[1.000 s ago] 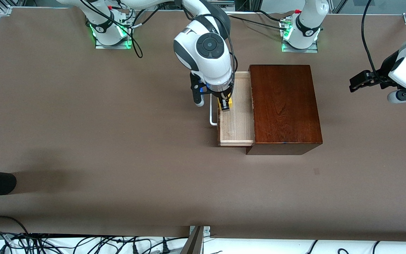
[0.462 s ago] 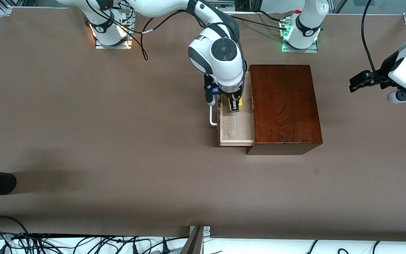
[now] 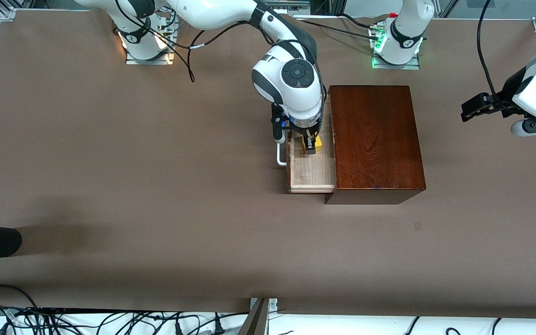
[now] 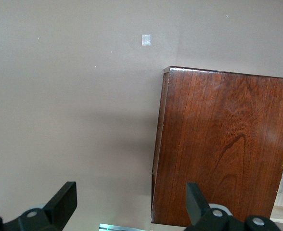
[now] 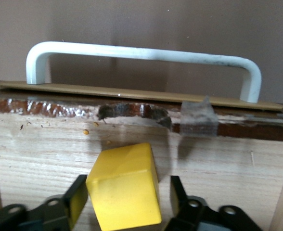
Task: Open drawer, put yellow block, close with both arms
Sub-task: 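Lower the cube into the drawer and open the right gripper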
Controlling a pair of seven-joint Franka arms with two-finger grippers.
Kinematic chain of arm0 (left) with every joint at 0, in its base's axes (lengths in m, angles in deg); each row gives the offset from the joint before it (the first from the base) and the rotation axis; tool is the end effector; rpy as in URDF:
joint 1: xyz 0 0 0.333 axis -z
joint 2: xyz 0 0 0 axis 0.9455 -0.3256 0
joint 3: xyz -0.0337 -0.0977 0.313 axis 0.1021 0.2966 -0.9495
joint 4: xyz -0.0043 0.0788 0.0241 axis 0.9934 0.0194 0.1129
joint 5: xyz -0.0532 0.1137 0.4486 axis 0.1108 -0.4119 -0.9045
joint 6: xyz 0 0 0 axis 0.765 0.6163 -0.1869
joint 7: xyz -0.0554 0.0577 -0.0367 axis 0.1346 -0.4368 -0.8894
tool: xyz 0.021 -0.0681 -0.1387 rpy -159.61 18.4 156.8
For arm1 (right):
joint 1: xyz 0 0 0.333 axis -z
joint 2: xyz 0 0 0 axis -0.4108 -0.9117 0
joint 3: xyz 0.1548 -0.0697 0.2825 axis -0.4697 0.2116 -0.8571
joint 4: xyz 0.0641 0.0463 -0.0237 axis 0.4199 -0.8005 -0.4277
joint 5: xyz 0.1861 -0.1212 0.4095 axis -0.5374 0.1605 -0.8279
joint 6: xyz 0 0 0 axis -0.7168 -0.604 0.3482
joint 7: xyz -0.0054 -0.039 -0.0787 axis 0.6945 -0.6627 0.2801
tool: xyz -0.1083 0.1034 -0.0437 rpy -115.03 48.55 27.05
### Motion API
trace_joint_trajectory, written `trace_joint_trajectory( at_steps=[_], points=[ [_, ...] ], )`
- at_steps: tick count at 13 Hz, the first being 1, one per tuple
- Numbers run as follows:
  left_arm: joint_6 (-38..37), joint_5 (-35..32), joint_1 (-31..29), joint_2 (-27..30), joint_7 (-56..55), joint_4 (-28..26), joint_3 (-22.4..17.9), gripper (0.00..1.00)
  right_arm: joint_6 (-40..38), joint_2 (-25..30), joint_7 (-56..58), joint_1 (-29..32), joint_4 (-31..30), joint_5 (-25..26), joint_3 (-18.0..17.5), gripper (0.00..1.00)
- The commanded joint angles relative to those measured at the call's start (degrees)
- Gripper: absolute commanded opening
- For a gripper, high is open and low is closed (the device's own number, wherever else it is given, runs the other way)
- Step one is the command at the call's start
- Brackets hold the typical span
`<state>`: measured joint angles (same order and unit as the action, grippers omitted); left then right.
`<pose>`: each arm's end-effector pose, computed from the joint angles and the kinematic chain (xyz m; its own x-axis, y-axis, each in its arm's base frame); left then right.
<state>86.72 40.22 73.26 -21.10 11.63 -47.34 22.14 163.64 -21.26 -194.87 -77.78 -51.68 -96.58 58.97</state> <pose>0.6264 -0.0327 0.5609 0.9845 0.1286 -0.1195 0.1245 -0.9914 -0.0412 0.5390 0.7024 0.2599 0.0659 -0.9792 -0.1917 -0.9971 -0.0574 -0.0494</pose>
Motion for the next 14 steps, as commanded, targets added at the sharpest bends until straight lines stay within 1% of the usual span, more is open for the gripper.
trace_joint_trajectory(
  at_steps=[1, 4, 6, 7, 9, 11, 12, 14],
  points=[
    [-0.2, 0.8, -0.6, 0.0, 1.5, 0.2, 0.3, 1.0, -0.2, -1.4, -1.5, -0.6, 2.5, 1.0, 0.6, 1.0],
    [-0.2, 0.8, -0.6, 0.0, 1.5, 0.2, 0.3, 1.0, -1.1, -0.8, -1.3, -0.3, 2.5, 1.0, 0.8, 1.0],
    [-0.2, 0.8, -0.7, 0.0, 1.4, 0.2, 0.3, 1.0, -4.1, 0.3, -0.9, 0.3, 2.7, 1.0, 1.0, 1.0],
    [-0.2, 0.8, -0.6, 0.0, 1.4, 0.2, 0.3, 1.0, -5.7, 2.1, -0.9, 0.7, 2.7, 1.0, 1.3, 1.0],
    [-0.1, 0.8, -0.6, -0.1, 1.4, 0.4, 0.3, 1.0, -9.6, 6.4, -0.5, 1.0, 2.7, 1.0, 3.1, 1.0],
    [0.0, 1.5, -0.6, -0.3, 1.3, 0.9, 0.3, 1.0, -14.0, 11.8, 0.9, 3.9, 2.7, 0.9, 3.7, 1.0],
    [0.1, 1.5, -0.6, -0.3, 1.2, 1.0, 0.4, 1.0, -17.4, 14.4, 5.2, 5.2, 2.7, 0.9, 3.7, 1.0],
    [0.1, 1.6, -0.5, -0.6, 1.2, 1.2, 0.5, 1.0, -24.0, 18.7, 19.0, 7.5, 2.3, 1.2, 3.7, 1.0]
  ],
)
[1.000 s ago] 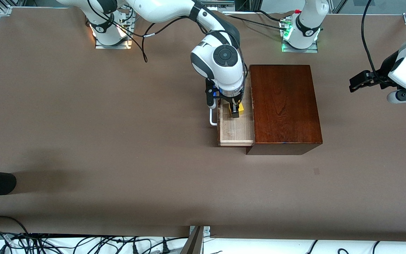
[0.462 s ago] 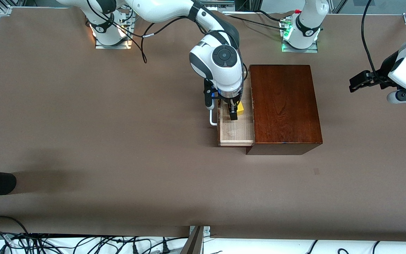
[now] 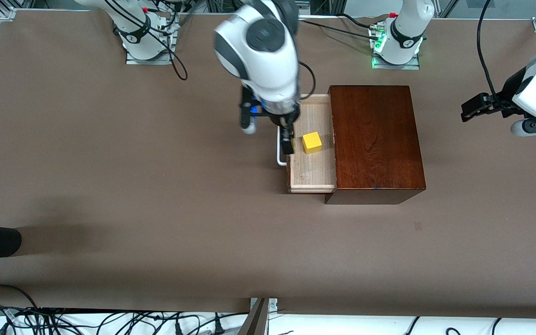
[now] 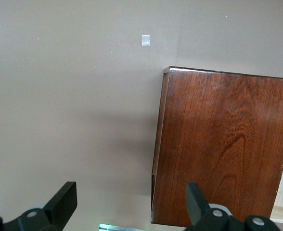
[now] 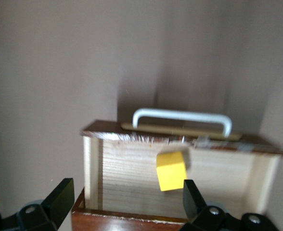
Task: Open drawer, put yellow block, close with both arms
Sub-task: 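Withdraw the right gripper while the left gripper reaches the drawer front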
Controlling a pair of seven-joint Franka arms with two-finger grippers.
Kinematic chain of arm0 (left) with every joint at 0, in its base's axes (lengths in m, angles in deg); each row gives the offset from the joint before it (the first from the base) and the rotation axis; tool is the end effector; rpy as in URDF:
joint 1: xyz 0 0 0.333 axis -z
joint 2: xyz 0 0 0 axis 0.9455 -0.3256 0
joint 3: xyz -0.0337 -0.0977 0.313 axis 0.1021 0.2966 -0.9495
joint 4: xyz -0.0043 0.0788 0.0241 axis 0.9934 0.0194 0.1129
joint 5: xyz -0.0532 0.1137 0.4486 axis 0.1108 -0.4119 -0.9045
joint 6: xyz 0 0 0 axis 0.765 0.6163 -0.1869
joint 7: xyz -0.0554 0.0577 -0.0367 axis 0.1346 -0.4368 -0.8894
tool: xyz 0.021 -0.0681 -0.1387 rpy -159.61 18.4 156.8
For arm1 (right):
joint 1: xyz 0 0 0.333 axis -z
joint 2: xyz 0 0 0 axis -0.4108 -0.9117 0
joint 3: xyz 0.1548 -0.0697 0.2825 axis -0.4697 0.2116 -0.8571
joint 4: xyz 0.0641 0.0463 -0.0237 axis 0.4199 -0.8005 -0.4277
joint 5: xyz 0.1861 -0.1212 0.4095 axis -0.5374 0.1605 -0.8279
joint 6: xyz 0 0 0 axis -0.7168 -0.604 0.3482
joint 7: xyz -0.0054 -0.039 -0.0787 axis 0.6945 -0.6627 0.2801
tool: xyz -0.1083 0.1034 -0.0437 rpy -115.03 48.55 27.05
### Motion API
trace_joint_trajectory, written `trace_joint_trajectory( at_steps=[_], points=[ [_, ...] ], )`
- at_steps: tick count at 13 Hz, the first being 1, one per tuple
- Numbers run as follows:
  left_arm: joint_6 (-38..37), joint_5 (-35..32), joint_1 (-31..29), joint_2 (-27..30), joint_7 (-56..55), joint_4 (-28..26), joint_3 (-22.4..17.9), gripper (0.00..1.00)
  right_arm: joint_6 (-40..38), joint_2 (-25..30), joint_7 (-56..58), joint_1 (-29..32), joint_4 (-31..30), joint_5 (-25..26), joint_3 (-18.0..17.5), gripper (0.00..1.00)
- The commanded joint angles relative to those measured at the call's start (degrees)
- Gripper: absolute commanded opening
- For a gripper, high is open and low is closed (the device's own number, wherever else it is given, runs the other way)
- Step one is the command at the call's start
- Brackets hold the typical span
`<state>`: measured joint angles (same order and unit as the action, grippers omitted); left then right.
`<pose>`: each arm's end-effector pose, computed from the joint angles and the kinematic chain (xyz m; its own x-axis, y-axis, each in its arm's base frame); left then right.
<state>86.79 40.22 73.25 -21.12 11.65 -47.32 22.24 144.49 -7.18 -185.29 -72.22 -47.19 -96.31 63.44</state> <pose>0.6267 -0.0337 0.5610 0.9849 0.1267 -0.1183 0.1226 -0.9916 -0.0408 0.6005 0.5874 0.4824 0.1192 -0.9817 -0.1488 -0.9896 -0.1054 -0.0976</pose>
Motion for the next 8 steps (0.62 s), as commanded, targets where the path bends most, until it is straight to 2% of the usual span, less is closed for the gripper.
trace_joint_trajectory(
  at_steps=[1, 3, 5, 8],
  points=[
    [0.0, 2.2, -0.3, -0.6, 0.8, 1.3, 0.4, 1.0, -7.7, 6.7, 16.6, 2.3, -3.9, 0.9, 1.1, 1.0],
    [0.0, 5.5, -0.6, -0.7, 1.5, 1.4, 0.4, 1.0, -12.5, 10.5, 32.5, 2.4, -8.9, 0.8, 5.7, 1.0],
    [-0.3, 8.0, -0.4, -0.9, 0.7, 1.9, 0.4, 1.0, -12.4, 15.2, 44.9, 2.4, -16.8, 0.9, 10.7, 1.0],
    [-0.6, 8.2, 0.7, -1.3, -2.3, 2.0, 1.1, 1.0, -11.7, 26.1, 66.0, 2.3, -31.9, 1.4, 17.6, 1.0]
  ],
)
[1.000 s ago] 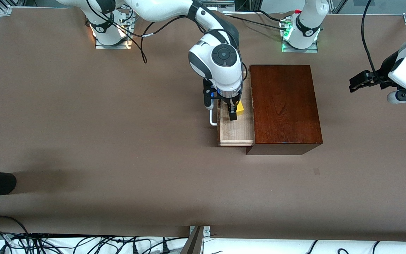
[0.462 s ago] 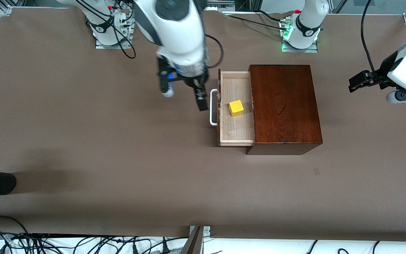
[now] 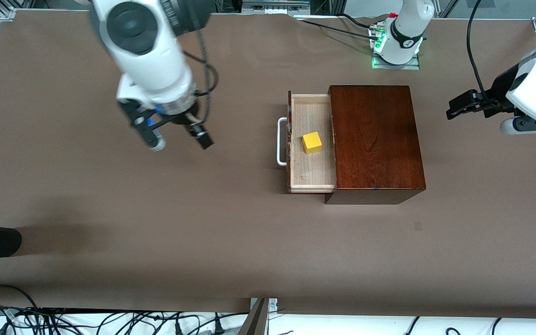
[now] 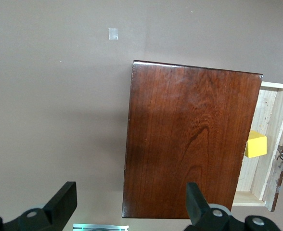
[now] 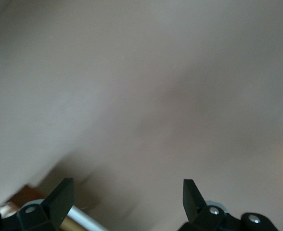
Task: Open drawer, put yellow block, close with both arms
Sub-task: 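Withdraw the right gripper while the left gripper reaches the drawer front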
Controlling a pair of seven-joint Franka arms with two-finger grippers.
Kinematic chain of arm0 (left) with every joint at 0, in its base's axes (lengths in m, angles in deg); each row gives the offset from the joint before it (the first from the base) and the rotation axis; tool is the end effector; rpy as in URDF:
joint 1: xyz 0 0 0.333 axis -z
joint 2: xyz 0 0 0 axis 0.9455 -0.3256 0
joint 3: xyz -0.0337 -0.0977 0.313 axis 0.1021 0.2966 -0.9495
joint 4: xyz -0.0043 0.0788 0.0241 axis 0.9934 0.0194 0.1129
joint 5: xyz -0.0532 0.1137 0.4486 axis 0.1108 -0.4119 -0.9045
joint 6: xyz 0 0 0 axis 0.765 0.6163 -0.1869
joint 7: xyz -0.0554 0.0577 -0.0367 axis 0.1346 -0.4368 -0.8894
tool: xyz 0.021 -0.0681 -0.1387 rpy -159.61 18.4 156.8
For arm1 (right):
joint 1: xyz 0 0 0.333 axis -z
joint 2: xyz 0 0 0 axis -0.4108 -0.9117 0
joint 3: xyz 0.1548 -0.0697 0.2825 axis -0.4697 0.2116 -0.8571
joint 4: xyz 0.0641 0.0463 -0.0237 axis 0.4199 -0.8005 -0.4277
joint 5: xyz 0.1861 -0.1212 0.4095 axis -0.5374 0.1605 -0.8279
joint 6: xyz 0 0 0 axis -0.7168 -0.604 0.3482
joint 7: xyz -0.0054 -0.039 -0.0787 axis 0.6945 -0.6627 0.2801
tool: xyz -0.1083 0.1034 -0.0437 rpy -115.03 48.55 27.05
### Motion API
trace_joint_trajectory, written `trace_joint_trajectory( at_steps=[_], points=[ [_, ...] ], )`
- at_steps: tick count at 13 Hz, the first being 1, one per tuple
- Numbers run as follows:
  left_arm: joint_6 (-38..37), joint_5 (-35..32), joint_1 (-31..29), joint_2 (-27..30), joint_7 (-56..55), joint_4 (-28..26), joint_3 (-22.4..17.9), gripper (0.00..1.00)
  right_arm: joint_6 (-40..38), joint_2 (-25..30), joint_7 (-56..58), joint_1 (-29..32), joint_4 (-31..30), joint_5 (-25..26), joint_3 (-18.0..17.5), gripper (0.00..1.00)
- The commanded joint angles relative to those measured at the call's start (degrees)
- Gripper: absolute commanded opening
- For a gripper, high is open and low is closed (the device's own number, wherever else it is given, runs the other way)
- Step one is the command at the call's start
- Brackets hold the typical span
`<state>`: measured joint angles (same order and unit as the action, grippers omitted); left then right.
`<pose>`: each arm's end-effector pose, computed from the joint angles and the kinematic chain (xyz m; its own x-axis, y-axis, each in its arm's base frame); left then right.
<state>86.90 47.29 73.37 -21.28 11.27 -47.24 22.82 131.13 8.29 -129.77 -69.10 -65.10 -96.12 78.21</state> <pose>0.6259 -0.0614 0.5610 0.9841 0.1091 -0.1405 0.1211 -0.9894 0.0801 0.6456 0.3461 0.5147 0.6972 -0.7164 -0.0246 -0.7128 -0.6965 0.0827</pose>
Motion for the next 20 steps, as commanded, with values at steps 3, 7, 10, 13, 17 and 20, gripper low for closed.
trace_joint_trajectory(
  at_steps=[3, 7, 10, 13, 17, 20],
  points=[
    [-0.7, 1.0, 0.9, -1.1, -10.1, 2.0, 5.0, 1.0, 3.7, 18.4, 22.2, -0.9, -22.8, 5.5, 6.7, 1.0],
    [-0.4, 0.7, 1.1, -3.0, -26.9, 2.4, 14.4, 1.0, 8.6, 25.6, 37.1, 2.6, -32.1, 8.7, 8.6, 1.0],
    [-0.1, 0.6, 2.3, -7.6, -38.9, 6.5, 19.5, 1.0, 7.6, 25.2, 50.8, 19.2, -32.5, 8.6, -4.9, 1.0],
    [1.6, -1.1, 9.0, -11.7, -48.6, 7.7, 19.5, 1.0, 6.2, 24.7, 65.6, 40.6, -32.4, 8.5, -22.1, 1.0],
    [5.0, -3.9, 17.4, -18.9, -62.3, 11.8, 19.2, 1.0, 2.5, 25.8, 75.4, 50.7, -31.4, 7.8, -28.3, 1.0],
    [8.6, -6.4, 23.5, -25.7, -72.7, 15.7, 18.7, 1.0, 1.5, 26.0, 75.9, 50.4, -28.7, 6.6, -26.1, 1.0]
  ],
)
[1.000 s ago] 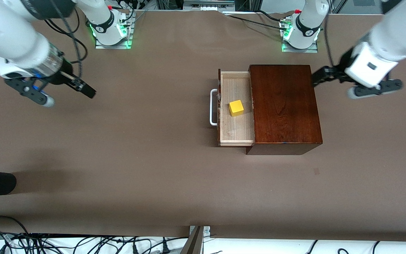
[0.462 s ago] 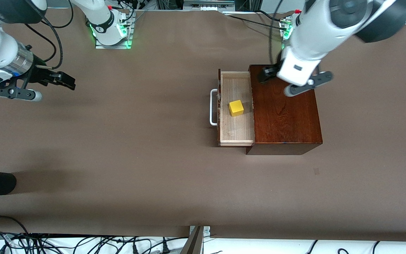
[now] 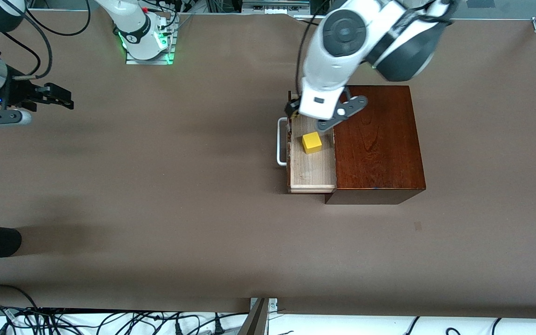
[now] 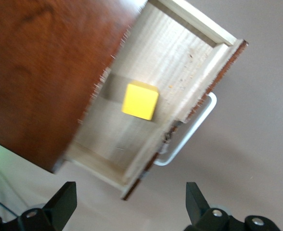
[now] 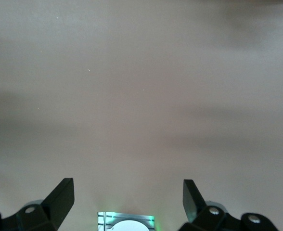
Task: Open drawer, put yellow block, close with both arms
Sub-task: 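Withdraw the right gripper while the left gripper reaches the drawer front, then push the drawer shut into the box with the left gripper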
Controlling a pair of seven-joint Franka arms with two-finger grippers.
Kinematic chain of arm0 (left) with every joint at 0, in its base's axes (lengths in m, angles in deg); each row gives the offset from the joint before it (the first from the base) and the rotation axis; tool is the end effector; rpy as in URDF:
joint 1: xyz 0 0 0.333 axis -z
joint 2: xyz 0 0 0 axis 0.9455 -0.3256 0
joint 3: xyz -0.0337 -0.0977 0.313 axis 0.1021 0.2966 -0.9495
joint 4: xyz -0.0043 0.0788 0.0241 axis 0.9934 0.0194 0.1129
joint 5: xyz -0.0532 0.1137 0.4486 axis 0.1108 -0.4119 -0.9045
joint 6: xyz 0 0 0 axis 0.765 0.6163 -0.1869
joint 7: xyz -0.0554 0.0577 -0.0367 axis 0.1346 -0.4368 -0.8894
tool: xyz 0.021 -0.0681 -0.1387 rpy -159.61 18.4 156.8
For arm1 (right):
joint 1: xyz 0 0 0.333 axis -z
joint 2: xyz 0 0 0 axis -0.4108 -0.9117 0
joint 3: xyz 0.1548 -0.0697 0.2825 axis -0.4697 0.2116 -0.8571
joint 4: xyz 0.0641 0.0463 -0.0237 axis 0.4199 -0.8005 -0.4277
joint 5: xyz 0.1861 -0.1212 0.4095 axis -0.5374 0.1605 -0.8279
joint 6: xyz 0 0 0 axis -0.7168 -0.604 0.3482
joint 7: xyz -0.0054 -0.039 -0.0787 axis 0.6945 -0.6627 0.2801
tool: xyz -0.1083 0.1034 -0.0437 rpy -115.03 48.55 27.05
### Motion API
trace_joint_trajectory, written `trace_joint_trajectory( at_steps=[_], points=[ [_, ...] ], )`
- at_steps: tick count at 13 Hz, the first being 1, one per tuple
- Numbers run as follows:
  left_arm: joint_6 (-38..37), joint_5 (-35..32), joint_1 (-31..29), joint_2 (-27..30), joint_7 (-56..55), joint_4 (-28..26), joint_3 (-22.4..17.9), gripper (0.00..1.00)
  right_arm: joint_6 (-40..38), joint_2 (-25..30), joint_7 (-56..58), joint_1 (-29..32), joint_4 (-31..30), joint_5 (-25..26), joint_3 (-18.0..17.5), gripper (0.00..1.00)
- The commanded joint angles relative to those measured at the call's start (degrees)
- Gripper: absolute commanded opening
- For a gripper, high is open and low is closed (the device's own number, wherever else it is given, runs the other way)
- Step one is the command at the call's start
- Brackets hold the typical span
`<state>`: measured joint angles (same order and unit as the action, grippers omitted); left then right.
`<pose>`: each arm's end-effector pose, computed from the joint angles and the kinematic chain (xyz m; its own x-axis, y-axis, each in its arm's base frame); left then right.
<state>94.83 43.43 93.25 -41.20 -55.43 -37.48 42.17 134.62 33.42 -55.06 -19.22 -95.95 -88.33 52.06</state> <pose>0.5500 -0.4789 0.4393 0.7916 0.5771 -0.2007 0.5704 -0.8158 -0.0959 0.5976 -0.0089 0.5106 0.9862 0.0678 -0.1507 0.0664 -0.9977 -0.0142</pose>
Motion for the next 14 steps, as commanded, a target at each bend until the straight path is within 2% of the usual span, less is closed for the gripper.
trace_joint_trajectory(
  at_steps=[1, 3, 5, 6, 8, 9, 10, 11, 12, 13, 14],
  points=[
    [2.1, -3.3, 5.4, -7.8, -9.2, 6.5, -0.9, 1.0, -2.9, 0.8, 1.2, -0.9, 3.6, -1.1, 0.6, 1.0],
    [6.1, -5.8, 9.1, -11.8, -14.7, 7.2, -1.6, 1.0, -3.8, 0.2, 1.5, -6.9, 5.4, -1.1, 8.2, 1.0],
    [9.9, -7.8, 11.9, -14.8, -18.8, 7.4, -2.4, 1.0, -4.6, 1.0, 4.5, -5.6, 5.1, -1.1, 7.0, 1.0],
    [11.2, -8.0, 12.6, -16.1, -19.9, 8.1, -3.0, 1.0, -4.5, 1.1, 5.3, -3.8, 5.0, -1.1, 4.2, 1.0],
    [11.8, -8.0, 14.2, -19.2, -22.7, 11.1, -3.7, 0.98, -3.9, 0.7, 5.4, -3.7, 5.1, -0.7, 3.5, 1.0],
    [11.8, -8.0, 15.2, -20.3, -24.1, 11.9, -4.4, 0.85, -3.7, 0.3, 5.5, -3.7, 5.1, -0.6, 3.4, 1.0],
    [11.9, -8.1, 15.6, -20.9, -24.7, 11.8, -5.1, 0.67, -3.7, 0.2, 5.7, -3.7, 5.1, -0.6, 3.5, 1.0],
    [11.9, -8.1, 15.8, -21.2, -24.4, 11.5, -5.3, 0.34, -3.7, -0.4, 6.1, -3.6, 5.4, -0.4, 3.6, 1.0],
    [11.8, -8.6, 15.8, -21.5, -24.1, 11.2, -5.7, 0.12, -3.7, -0.5, 5.7, -3.7, 5.4, -0.4, 3.6, 1.0],
    [11.8, -10.2, 15.8, -21.6, -24.1, 10.8, -5.8, 0.0, -3.5, -0.3, 5.1, -3.7, 5.5, -0.4, 3.3, 1.0],
    [11.8, -11.4, 15.9, -21.8, -24.4, 9.7, -5.8, 0.0, -2.8, -0.2, 3.8, -3.8, 5.7, -0.7, 3.2, 1.0]
  ],
)
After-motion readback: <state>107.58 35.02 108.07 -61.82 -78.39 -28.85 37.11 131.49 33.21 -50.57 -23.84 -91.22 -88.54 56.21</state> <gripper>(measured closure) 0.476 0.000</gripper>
